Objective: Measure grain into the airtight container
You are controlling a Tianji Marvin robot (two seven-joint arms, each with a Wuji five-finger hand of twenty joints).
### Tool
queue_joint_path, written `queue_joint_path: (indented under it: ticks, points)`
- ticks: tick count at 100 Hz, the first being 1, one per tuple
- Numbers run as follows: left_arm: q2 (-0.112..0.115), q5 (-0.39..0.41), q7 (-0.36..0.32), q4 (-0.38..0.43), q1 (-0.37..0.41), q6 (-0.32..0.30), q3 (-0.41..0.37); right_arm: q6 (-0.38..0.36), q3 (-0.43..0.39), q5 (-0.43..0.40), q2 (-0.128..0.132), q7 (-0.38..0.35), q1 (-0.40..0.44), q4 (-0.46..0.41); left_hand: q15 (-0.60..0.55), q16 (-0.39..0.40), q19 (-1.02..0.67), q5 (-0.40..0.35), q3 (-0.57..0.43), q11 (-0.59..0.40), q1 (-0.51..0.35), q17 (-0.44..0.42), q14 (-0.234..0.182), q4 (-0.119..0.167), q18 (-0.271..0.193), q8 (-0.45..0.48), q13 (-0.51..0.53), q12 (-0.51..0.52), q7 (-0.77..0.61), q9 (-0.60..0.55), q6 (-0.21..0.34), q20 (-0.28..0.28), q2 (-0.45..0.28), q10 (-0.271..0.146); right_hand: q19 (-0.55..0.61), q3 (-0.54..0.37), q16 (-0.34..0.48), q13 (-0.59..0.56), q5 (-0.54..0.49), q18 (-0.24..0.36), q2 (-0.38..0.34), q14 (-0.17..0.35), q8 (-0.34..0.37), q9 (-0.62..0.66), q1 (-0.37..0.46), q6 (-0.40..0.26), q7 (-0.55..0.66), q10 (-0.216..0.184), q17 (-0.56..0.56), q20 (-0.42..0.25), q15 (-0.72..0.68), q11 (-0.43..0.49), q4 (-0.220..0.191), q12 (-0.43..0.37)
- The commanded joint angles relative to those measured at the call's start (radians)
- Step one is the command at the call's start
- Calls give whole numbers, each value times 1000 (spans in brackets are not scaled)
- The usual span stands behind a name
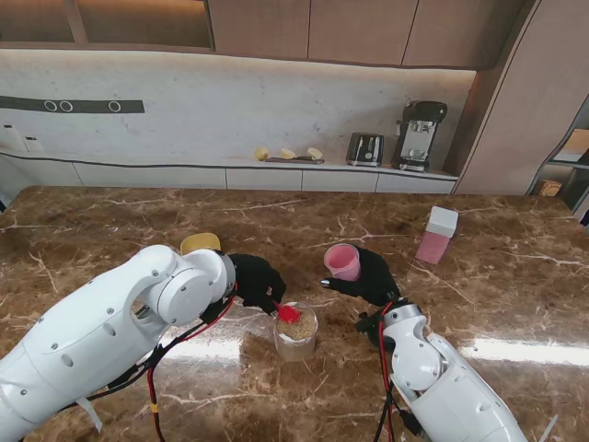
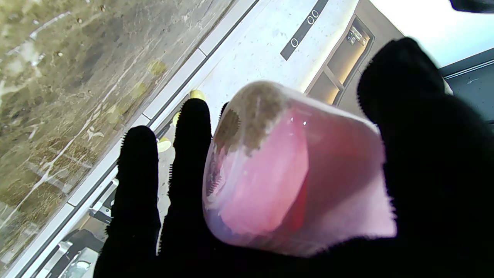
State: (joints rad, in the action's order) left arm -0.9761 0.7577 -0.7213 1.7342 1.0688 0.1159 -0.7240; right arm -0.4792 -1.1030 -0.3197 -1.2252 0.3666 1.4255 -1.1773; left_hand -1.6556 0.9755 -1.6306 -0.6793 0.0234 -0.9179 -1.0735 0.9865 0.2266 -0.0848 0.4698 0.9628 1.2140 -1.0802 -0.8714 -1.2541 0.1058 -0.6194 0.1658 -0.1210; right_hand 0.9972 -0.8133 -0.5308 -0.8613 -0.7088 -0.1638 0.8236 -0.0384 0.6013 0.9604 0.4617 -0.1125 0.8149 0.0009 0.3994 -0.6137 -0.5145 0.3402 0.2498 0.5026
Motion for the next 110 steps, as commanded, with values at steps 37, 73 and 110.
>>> queue_joint_path:
  ticks: [37, 73, 110]
  points:
    - [0, 56, -25, -3, -35, -24, 37, 1, 3, 9, -2, -19, 8, -3, -126, -10, -93, -11, -68, -36, -44, 43, -35, 32, -1, -11, 52, 7, -43, -65, 17, 16, -16, -41, -15, -190, -3, -13, -91, -2, -202, 6, 10, 0, 76, -141, 63, -13, -10, -1, -6, -1, 24, 5]
    - [0, 40, -32, -12, -99, -16, 109, 4, 5, 14, -3, -22, 8, -5, -127, -11, -94, -12, -78, -37, -39, 42, -35, 32, -1, -14, 52, 8, -42, -66, 16, 19, -15, -42, -15, -189, -3, -12, -90, -2, -201, 7, 10, -1, 74, -141, 63, -15, -10, -1, -6, -1, 25, 5]
    - [4, -2, -42, -32, -159, 2, 184, -1, 2, 14, -4, -18, 8, -3, -127, -11, -95, -10, -85, -37, -35, 42, -37, 31, -4, -15, 52, 8, -43, -65, 15, 20, -13, -44, -15, -191, -4, -13, -90, -2, -202, 8, 10, -1, 75, -141, 62, -14, -10, -2, -6, -1, 24, 5]
